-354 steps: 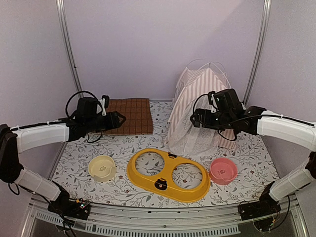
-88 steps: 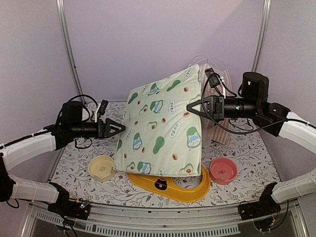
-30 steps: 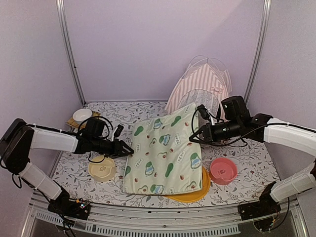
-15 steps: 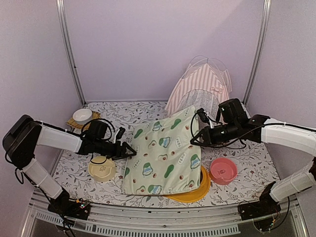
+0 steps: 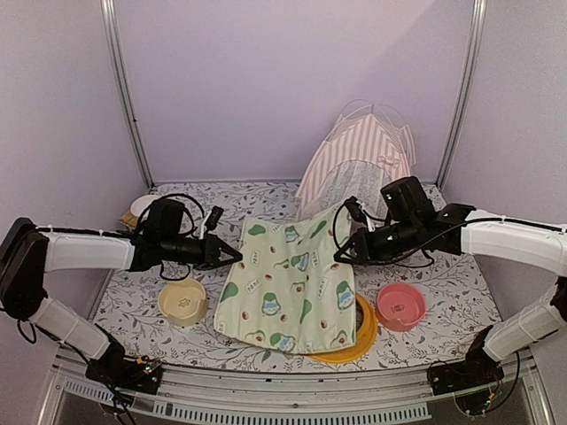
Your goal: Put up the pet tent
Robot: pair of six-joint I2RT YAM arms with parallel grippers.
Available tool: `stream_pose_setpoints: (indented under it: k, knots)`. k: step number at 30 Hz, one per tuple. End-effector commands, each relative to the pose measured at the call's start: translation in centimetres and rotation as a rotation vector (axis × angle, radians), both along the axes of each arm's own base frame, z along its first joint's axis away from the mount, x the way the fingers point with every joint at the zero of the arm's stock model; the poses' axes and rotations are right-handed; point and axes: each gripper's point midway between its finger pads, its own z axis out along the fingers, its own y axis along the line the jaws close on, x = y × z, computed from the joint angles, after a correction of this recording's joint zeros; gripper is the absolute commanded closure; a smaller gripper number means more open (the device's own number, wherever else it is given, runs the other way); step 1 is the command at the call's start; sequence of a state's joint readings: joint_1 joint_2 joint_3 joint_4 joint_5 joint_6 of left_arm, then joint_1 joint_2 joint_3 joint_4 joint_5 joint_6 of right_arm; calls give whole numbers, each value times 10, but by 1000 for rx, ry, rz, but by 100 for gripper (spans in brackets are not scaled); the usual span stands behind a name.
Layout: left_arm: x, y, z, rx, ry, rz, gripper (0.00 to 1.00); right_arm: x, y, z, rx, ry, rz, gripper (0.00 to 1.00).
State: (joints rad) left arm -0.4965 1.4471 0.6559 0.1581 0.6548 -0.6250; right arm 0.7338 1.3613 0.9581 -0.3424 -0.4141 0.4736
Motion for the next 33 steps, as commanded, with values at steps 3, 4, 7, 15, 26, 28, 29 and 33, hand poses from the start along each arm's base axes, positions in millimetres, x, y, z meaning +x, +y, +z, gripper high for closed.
stream_pose_setpoints:
  k: [3,4,7,15,26,28,29,33]
  knots:
    - [-16,-28,51,-77,-111,-107,96,4,34,25,42,-4,-35,100]
    - [-19,-31,52,-76,-118,-117,97,5,38,24,38,0,-43,100]
    - [-28,-41,54,-86,-127,-152,98,7,53,25,45,19,-69,100]
    - [-47,-61,46,-98,-133,-216,95,7,111,16,123,49,-76,100]
    - [-42,-50,25,31,-130,-172,50,19,137,8,126,73,-142,100]
    - [-42,-50,24,39,-137,-178,47,20,137,4,121,77,-151,100]
    - [-43,-50,22,42,-137,-181,46,22,137,1,111,78,-157,100]
    - [-37,-43,10,127,-132,-148,44,26,137,-3,79,72,-175,100]
